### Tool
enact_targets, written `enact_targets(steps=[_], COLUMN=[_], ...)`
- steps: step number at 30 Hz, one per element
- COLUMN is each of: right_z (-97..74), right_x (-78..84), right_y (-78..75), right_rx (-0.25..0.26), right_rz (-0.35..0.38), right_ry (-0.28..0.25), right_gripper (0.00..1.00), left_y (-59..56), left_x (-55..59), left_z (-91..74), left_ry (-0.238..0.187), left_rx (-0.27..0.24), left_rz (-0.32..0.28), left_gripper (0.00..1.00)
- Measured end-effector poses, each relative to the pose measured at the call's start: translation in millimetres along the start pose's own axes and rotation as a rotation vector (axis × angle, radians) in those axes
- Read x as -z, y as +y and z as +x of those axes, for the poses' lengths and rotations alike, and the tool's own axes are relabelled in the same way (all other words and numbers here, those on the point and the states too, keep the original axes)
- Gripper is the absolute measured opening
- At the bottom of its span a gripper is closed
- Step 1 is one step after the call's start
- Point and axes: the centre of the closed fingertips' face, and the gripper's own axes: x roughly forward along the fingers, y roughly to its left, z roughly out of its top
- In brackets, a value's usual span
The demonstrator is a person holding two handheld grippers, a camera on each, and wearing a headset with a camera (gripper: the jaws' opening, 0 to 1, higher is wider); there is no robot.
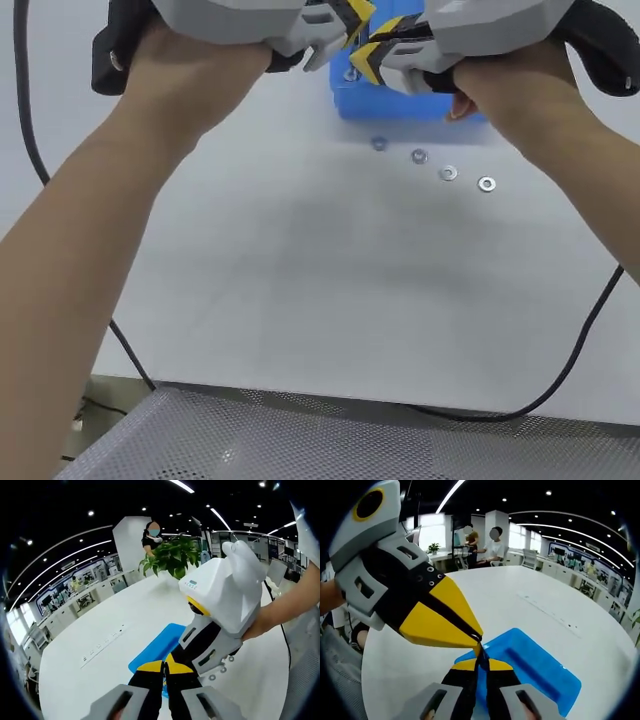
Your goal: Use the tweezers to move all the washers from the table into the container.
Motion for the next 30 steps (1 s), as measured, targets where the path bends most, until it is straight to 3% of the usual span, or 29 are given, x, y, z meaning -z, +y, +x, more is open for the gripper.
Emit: enact_targets(steps=[10,16,18,24,30], right_z=[-37.1,-58.0,-62.4,-66.3,-63.7], right_x=[-25.3,-33.6,-35.9,-28.8,-17.7], right_y=[8.0,18.8,24.6,43.9,48.7], right_rx=[0.017,0.015,0.001,-0.057,-0.068], right_rz=[-0.044,-0.021,-0.022,-0.028,-0.002], right_ry=[-0.108,-0.147,-0.157,-0.135,-0.122], right_gripper=[0.05,0.09,0.12,0.07,0.07], left_y=[-11.8,-22.9,-28.9,-45.6,-52.5], left_x=[-30.8,-43.7,-45.5,-41.9,-34.6], left_z=[-34.4,-51.3,-55.5,-62.9,-60.1], left_ry=[-0.071,-0.098,-0.100,-0.084,-0.074], left_rx=[0.009,0.037,0.049,0.092,0.120], left_rz=[0.019,0.021,0.032,0.070,0.058], left_gripper=[0.00,0.00,0.00,0.00,0.00])
